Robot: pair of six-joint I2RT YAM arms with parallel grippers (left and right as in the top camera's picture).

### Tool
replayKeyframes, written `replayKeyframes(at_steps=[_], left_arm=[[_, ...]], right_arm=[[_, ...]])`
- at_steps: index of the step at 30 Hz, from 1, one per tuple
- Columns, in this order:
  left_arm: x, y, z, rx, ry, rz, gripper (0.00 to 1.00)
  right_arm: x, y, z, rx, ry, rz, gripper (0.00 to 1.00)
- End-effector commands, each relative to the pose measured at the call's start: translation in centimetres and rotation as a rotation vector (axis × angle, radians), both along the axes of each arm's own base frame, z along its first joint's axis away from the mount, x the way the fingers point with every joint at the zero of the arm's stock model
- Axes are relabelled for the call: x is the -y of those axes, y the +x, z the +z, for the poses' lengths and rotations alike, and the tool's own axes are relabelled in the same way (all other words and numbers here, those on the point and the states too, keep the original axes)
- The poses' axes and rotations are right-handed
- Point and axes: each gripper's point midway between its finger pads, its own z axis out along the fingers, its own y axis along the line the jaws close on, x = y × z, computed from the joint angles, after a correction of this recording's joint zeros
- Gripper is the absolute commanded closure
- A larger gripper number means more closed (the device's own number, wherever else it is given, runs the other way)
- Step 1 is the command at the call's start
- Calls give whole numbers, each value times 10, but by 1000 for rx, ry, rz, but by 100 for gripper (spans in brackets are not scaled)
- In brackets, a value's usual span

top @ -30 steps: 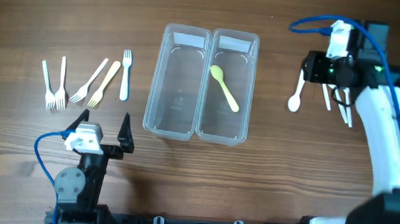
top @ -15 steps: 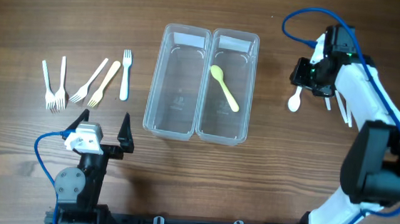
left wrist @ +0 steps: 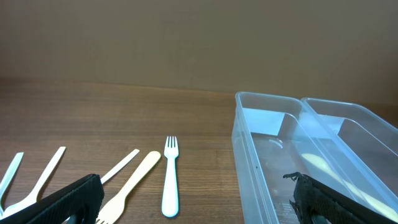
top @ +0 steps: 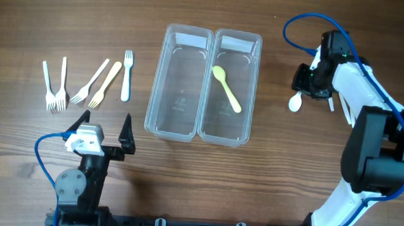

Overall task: Pack container
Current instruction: 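Move the right gripper back and grasp the cream spoon, then carry the cream spoon into the right container and release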

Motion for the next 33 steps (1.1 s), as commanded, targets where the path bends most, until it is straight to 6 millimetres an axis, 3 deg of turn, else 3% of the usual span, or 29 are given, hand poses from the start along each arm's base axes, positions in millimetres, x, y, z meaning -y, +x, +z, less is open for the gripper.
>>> replayKeyframes(at_steps=[1, 13, 14, 17, 22, 27, 33], left_arm=[[-1, 0, -3, -1, 15, 5, 0], [-1, 0, -3, -1, 15, 5, 0], [-1, 0, -3, -1, 15, 5, 0], [-1, 0, -3, -1, 15, 5, 0], [-1, 0, -3, -1, 15, 5, 0], [-1, 0, -3, -1, 15, 5, 0], [-1, 0, -3, -1, 15, 5, 0]], right_arm=[[6, -7, -11, -31, -33, -19, 59], [8, -10, -33, -75, -42, -37, 60], [8, -10, -33, -78, -42, -37, 65], [7, -10, -35, -78, -38, -35, 92], [-7, -8, -29, -65, 42, -17, 96], [-13, 2, 5, 18, 77, 3, 96], [-15, 10, 99, 239, 46, 72, 96]])
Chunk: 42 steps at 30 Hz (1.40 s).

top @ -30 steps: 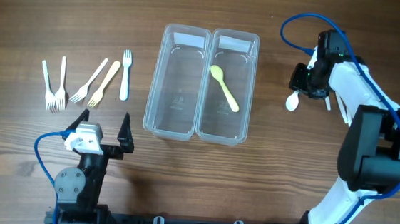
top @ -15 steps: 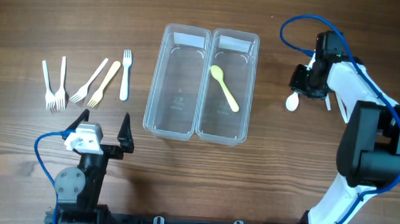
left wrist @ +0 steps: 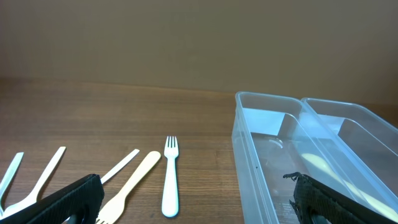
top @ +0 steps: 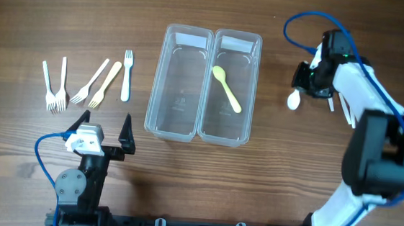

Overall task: Pack container
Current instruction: 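Carry the cream spoon into the right container and release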

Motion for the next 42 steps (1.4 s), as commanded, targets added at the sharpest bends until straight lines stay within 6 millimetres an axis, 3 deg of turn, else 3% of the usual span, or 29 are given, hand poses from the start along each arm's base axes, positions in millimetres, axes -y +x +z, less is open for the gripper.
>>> replayKeyframes(at_steps=[1, 6, 10, 16, 21, 26, 28, 29, 30, 31, 33, 38, 40, 42], left_arm=[[-1, 0, -3, -1, 15, 5, 0], [-1, 0, -3, -2, 15, 5, 0], [-1, 0, -3, -2, 15, 5, 0], [-1, 0, -3, -2, 15, 5, 0], [-1, 0, -3, -2, 15, 5, 0], [-1, 0, -3, -2, 15, 5, 0], [-1, 0, -3, -2, 15, 5, 0], [-1, 0, -3, -2, 15, 5, 0], [-1, 0, -3, -2, 15, 5, 0], [-1, 0, -3, -2, 15, 5, 0], [-1, 0, -3, -2, 15, 5, 0], [-1, 0, -3, -2, 15, 5, 0], [-1, 0, -3, -2, 15, 5, 0], [-1, 0, -3, -2, 15, 5, 0]], right_arm=[[-8, 4, 91, 217, -1, 61, 96], [-39, -16, 172, 399, 25, 139, 96], [-75, -31, 198, 459, 51, 214, 96], [-122, -38, 180, 400, 101, 284, 96], [-150, -37, 142, 301, 108, 332, 96], [-175, -37, 88, 181, 100, 385, 96], [-180, -39, 80, 159, 101, 387, 96], [-181, -39, 76, 151, 102, 387, 83], [-182, -39, 76, 150, 102, 390, 68], [-183, -39, 76, 152, 102, 390, 61], [-183, -38, 81, 166, 104, 392, 58], [-183, -36, 108, 254, 94, 440, 38], [-175, -36, 119, 288, 58, 452, 33], [-153, -34, 128, 308, -19, 425, 30]])
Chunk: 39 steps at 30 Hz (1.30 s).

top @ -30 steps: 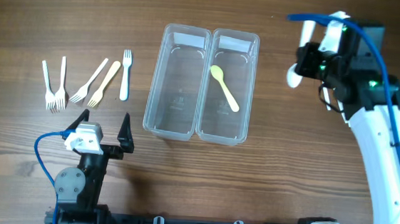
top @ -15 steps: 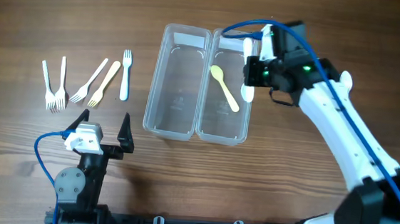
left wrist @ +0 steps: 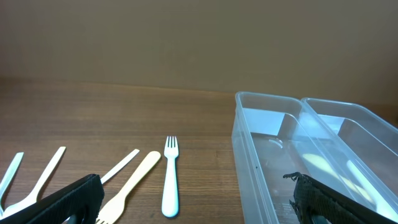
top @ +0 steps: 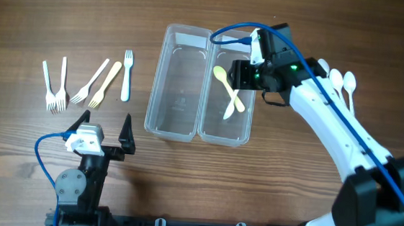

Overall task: Pack container
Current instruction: 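Carry the cream spoon into the right container and release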

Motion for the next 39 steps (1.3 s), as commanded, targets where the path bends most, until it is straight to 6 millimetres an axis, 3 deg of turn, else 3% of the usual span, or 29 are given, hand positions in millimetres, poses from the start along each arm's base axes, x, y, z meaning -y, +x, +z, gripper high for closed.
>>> replayKeyframes(at_steps=[1, 6, 11, 18, 26, 34, 39], left_arm=[[-1, 0, -3, -2, 15, 5, 0], [-1, 0, -3, -2, 15, 5, 0], [-1, 0, -3, -2, 15, 5, 0], [-1, 0, -3, -2, 15, 5, 0], [-1, 0, -3, -2, 15, 5, 0], [-1, 0, -3, -2, 15, 5, 0], [-1, 0, -3, -2, 15, 5, 0]], right_arm=[[40, 3, 35, 119, -117, -44, 29], [118, -10, 43, 103, -344, -139, 29], [188, -21, 31, -2, -440, -252, 29], [251, -10, 8, -56, -460, -357, 36], [272, 10, -39, -110, -427, -347, 36], [263, 27, -94, -162, -360, -308, 39], [259, 26, -124, -217, -341, -290, 41]])
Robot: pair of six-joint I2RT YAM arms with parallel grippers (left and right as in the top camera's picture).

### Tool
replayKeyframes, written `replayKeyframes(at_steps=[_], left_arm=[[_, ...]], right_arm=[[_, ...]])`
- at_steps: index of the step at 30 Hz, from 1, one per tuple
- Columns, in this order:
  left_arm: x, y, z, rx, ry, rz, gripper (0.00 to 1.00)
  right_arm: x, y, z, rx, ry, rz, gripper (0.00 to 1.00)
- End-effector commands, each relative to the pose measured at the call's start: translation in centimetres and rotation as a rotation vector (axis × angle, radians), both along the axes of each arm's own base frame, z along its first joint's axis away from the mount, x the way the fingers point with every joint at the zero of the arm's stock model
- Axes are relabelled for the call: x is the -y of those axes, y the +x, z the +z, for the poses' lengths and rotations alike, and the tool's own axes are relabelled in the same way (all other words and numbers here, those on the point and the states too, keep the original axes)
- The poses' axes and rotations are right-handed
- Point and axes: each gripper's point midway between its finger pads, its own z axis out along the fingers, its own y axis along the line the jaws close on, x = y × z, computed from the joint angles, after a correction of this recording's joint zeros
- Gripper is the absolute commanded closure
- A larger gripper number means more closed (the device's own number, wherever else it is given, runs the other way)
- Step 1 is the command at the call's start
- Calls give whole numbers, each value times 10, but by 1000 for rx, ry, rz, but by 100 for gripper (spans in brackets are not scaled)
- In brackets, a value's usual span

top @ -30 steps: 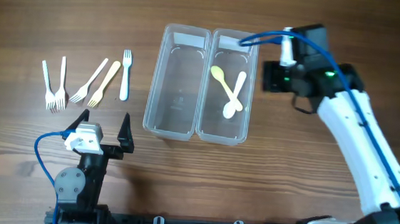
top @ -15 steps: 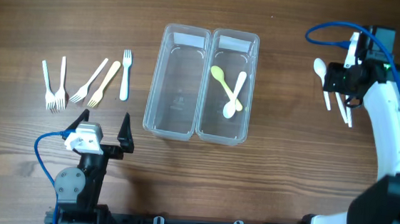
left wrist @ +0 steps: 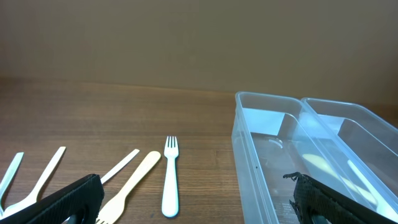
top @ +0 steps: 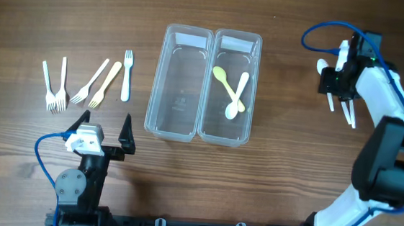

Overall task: Pack container
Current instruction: 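Carry the cream spoon into the right container and release, then grasp a white spoon with the right gripper and lift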

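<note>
Two clear containers stand side by side mid-table, the left one (top: pixel 183 82) bare. The right one (top: pixel 249 88) holds a yellow spoon (top: pixel 222 80) and a white spoon (top: pixel 237 98) lying across it. Several forks (top: pixel 93 79) lie to the left, also seen from the left wrist as forks (left wrist: pixel 169 180). My right gripper (top: pixel 331 80) hangs open over the loose white spoons (top: pixel 348 114) at the far right. My left gripper (top: pixel 103 130) rests open near the front edge, its fingers (left wrist: pixel 68 202) wide apart with nothing between them.
The left container's wall (left wrist: pixel 249 155) rises just right of the left gripper's view. The right arm's blue cable (top: pixel 324 29) loops above the spoons. Bare wooden table (top: pixel 269 176) lies in front of the containers.
The white spoon that my right gripper held over the right container now lies inside it. The right gripper has moved back to the loose spoons at the far right. The left arm is unchanged.
My right gripper was at the far right, shut on a white spoon, and stayed there a moment later. Then it held that spoon over the right container beside the yellow spoon. Now the spoon lies in the container and the gripper is back over the remaining spoons.
</note>
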Motion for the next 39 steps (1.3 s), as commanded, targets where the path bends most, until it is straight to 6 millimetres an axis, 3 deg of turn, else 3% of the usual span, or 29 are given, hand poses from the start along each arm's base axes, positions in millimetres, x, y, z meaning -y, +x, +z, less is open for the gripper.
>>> replayKeyframes(at_steps=[1, 9, 10, 11, 12, 17, 22, 26, 32, 36, 39], left_arm=[[-1, 0, -3, -1, 15, 5, 0], [-1, 0, -3, -1, 15, 5, 0], [-1, 0, -3, -1, 15, 5, 0], [-1, 0, -3, -1, 15, 5, 0], [-1, 0, -3, -1, 15, 5, 0], [-1, 0, -3, -1, 15, 5, 0], [-1, 0, -3, -1, 15, 5, 0], [-1, 0, -3, -1, 15, 5, 0], [-1, 0, -3, -1, 15, 5, 0], [-1, 0, -3, -1, 15, 5, 0], [-1, 0, -3, -1, 15, 5, 0]], right_arm=[[-7, -2, -27, -48, 46, 21, 42], [-12, -2, -59, -88, 76, 30, 46], [-14, -2, -59, -85, 90, 38, 52], [-18, 0, -59, -79, 112, 50, 83], [-19, 0, -59, -78, 119, 50, 96], [-30, -2, -57, -82, 173, 29, 96], [-42, 0, -41, -59, 179, 54, 96], [-50, 6, -11, 1, 170, 74, 96], [-76, 10, 59, 142, 163, 144, 96], [-101, 1, 105, 226, 162, 207, 96], [-119, -7, 129, 266, 169, 255, 96]])
